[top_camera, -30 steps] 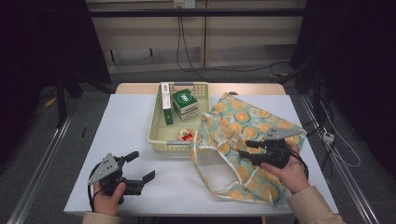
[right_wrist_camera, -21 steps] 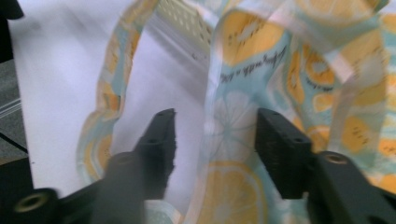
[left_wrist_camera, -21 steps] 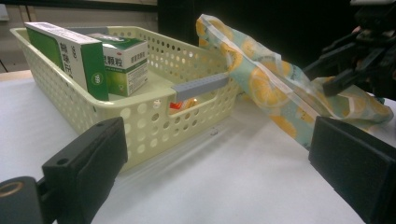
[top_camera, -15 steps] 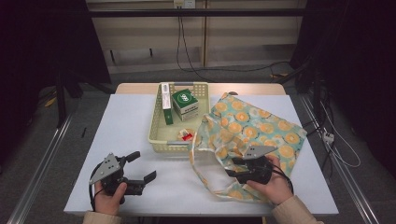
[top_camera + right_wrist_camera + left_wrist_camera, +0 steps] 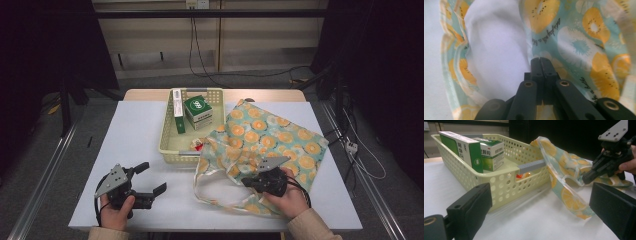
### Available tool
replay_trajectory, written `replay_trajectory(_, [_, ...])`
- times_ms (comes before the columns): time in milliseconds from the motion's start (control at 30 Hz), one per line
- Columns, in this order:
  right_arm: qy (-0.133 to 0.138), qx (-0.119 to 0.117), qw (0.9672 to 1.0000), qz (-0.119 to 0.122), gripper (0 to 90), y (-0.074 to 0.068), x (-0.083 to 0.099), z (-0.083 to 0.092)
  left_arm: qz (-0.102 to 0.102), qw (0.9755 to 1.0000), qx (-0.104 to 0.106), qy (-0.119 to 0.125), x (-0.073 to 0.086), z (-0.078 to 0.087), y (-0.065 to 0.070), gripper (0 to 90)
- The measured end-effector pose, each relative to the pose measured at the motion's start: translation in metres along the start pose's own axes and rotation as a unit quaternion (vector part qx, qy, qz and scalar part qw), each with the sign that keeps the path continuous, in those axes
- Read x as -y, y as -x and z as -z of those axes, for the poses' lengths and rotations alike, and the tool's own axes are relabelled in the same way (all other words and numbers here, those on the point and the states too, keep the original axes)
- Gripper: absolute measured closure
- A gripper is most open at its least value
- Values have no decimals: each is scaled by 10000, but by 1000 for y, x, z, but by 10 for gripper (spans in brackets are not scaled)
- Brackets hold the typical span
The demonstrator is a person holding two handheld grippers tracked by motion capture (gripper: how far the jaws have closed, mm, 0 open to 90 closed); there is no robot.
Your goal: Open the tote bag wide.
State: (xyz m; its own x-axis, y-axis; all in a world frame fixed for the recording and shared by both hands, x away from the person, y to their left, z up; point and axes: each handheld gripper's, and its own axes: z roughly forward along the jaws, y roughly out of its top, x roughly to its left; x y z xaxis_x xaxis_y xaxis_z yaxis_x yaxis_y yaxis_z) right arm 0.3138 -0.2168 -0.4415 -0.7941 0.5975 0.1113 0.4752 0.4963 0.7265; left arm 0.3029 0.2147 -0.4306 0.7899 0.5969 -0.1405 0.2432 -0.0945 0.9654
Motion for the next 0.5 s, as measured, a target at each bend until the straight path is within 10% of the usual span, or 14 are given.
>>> replay_trajectory(333, [462,78,9987,-206,900,9,-13,34,-2,10000,-4,21,-1,0,1,46])
replay_trajectory(500, [734,480,9956,-341,900,26,-22,55,12,10000,5,-1,0,-1,0,46])
